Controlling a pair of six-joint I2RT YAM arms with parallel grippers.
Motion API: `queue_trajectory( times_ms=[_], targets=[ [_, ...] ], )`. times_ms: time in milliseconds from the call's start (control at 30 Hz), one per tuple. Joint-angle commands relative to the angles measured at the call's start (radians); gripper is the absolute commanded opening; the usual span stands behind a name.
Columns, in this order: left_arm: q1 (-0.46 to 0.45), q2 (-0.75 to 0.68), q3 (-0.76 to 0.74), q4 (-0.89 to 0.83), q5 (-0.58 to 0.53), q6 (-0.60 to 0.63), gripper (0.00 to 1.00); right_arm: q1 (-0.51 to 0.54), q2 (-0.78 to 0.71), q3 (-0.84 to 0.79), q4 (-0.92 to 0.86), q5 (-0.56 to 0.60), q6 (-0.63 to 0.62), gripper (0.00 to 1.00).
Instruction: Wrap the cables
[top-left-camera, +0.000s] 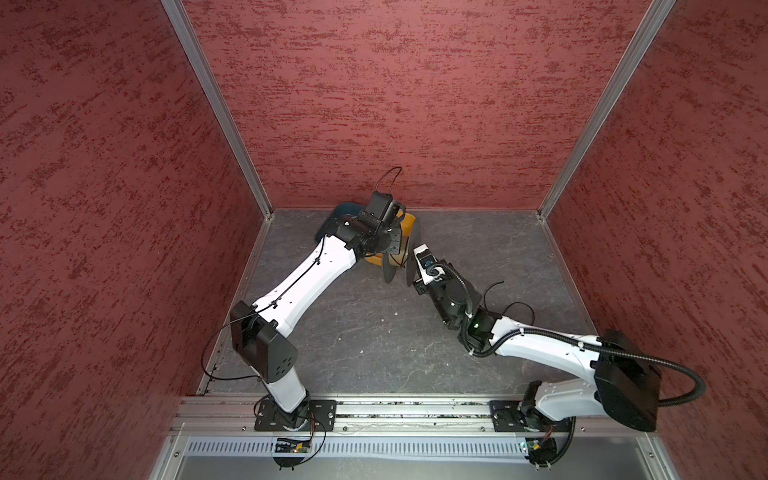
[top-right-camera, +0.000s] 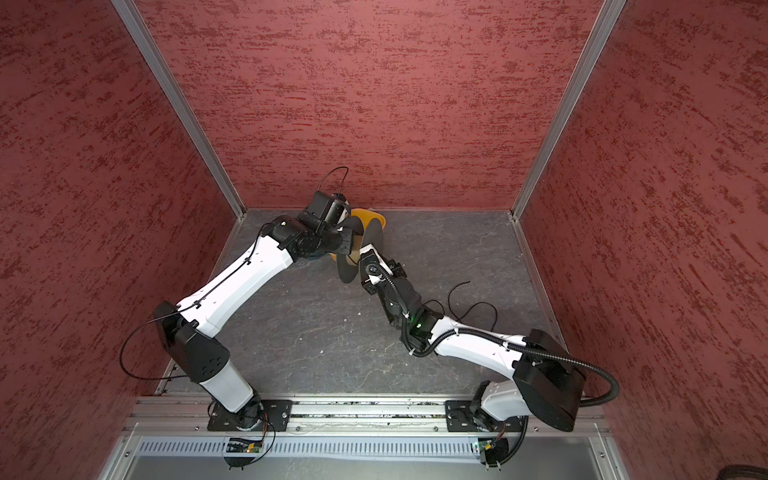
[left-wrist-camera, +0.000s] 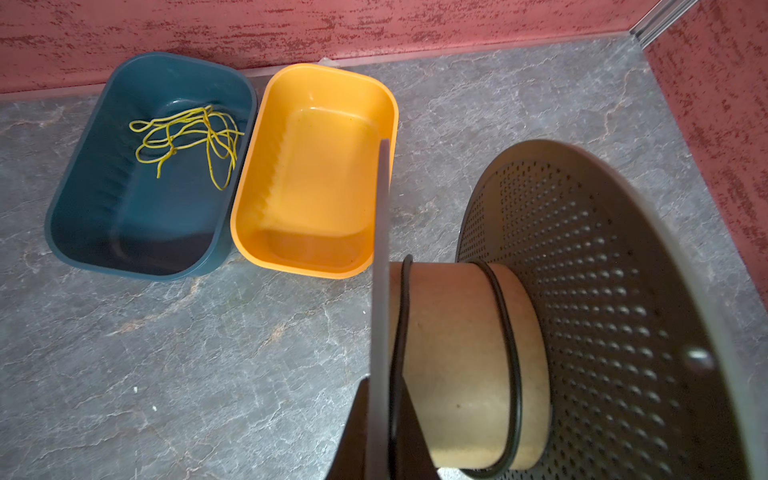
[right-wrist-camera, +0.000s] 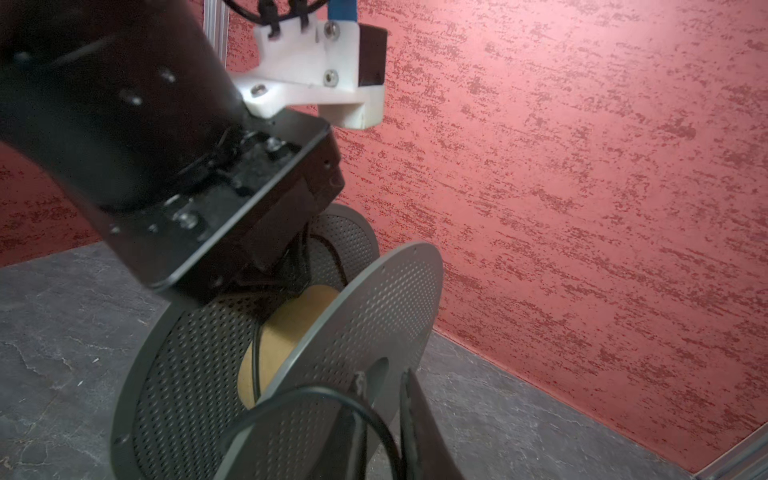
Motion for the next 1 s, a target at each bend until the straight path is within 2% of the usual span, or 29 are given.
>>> queue_trajectory(
  times_ms=[0,200,333,600,800,967],
  targets=[
    [-0.009,0.000,0.006,-0.017,-0.051,0.033,0.00,-0.035,0.005,0.105,-0.011,0.045,0.011,0.20],
    [-0.016,-0.035,-0.029,0.000,-0.050,0.055,0.00,-0.084,0.043,0.184,-0.134,0.012,0.073,0.18],
    [-0.017,-0.069,-0.045,-0.002,-0.032,0.086,0.00,-0.150,0.061,0.256,-0.290,-0.081,0.161,0.17],
    [-0.013,-0.166,-0.086,0.017,0.033,0.142,0.00,-0.322,0.112,0.342,-0.504,-0.384,0.314,0.15],
    [0.010,-0.237,-0.119,0.046,0.124,0.139,0.00,-0.439,0.138,0.319,-0.496,-0.616,0.418,0.15],
    [0.068,-0.290,-0.150,0.102,0.259,0.074,0.00,-0.485,0.192,0.301,-0.494,-0.700,0.450,0.16]
  ],
)
